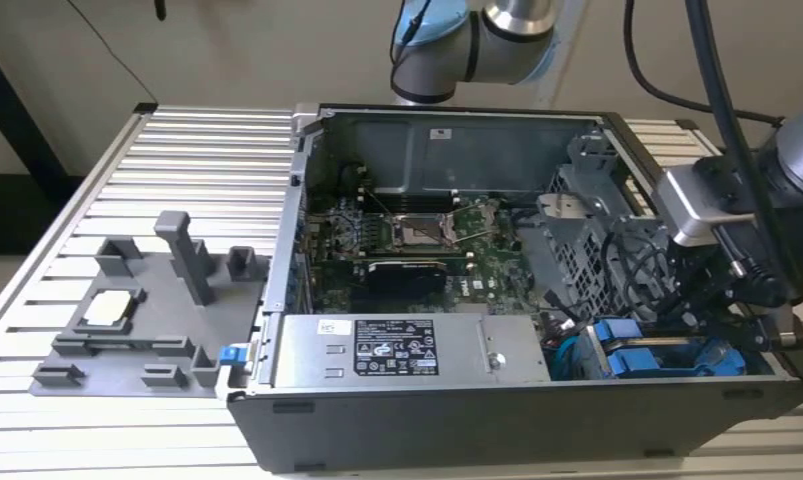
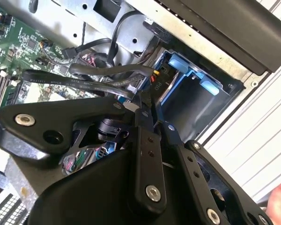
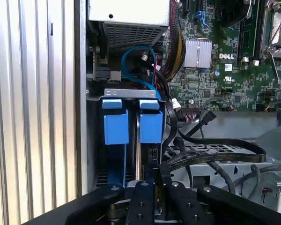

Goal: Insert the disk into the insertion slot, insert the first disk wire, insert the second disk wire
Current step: 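Insert the first disk wire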

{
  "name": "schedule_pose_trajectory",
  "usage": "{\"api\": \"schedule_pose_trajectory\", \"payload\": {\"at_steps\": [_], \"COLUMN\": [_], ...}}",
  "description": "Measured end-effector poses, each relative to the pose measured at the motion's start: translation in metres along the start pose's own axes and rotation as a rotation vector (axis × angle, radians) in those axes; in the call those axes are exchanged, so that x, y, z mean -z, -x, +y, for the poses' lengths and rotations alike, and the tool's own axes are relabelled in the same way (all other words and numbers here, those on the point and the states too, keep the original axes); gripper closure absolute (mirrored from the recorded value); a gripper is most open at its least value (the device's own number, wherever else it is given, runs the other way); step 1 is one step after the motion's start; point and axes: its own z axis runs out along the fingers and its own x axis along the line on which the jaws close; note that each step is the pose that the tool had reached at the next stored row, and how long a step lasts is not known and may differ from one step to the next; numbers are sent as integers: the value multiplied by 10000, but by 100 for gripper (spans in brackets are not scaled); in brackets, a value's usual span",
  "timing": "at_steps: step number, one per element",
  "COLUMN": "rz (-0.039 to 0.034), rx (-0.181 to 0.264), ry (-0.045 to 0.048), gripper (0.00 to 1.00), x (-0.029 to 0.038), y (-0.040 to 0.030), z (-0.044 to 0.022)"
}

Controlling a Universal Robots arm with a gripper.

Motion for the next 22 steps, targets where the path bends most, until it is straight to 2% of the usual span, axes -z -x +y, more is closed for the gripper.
{"api": "schedule_pose_trajectory", "payload": {"at_steps": [6,12,20,21,22], "rz": [-27,-24,-22,-28,-66], "rx": [-1,5,10,11,14], "ry": [-10,-54,-73,-74,-78], "gripper": [84,84,84,84,83], "x": [-30,-97,-102,-104,-118], "y": [1,-9,-7,-7,-6], "z": [-8,-3,-4,-5,-8]}}
